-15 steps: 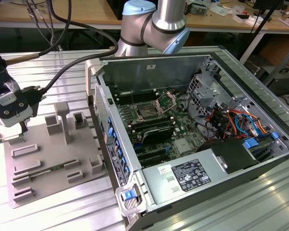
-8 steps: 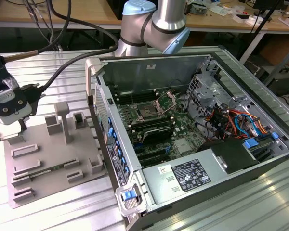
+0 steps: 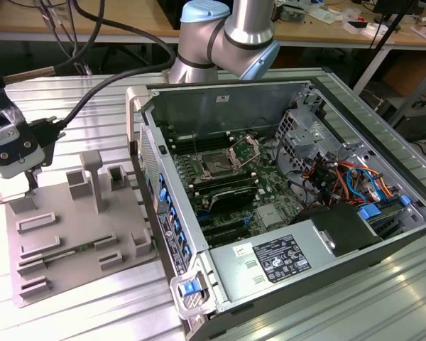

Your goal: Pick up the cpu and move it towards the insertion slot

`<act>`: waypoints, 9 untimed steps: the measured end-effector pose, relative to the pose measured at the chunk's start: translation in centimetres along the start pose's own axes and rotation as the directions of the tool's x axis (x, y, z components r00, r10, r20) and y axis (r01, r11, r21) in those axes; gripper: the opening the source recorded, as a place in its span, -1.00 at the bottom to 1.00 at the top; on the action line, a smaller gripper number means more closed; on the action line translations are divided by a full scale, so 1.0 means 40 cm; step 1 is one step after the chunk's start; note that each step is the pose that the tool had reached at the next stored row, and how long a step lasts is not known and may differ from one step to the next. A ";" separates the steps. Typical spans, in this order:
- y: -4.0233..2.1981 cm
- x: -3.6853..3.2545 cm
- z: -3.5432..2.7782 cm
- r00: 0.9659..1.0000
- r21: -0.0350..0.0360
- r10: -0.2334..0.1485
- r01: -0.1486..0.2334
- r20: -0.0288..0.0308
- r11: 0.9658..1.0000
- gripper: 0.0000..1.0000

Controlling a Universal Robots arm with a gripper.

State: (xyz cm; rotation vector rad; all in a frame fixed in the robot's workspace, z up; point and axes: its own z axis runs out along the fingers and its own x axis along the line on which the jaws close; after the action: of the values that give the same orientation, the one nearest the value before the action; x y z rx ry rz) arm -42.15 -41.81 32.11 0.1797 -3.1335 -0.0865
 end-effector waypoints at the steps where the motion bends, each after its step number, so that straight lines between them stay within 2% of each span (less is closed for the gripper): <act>1: 0.000 0.000 -0.002 1.000 0.000 0.000 0.000 0.000 1.000 0.09; 9: 0.001 0.000 -0.016 1.000 0.000 0.000 0.000 0.000 1.000 0.09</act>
State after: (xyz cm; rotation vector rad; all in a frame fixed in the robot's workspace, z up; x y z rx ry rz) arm -42.15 -41.81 32.75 0.1797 -3.1335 -0.0867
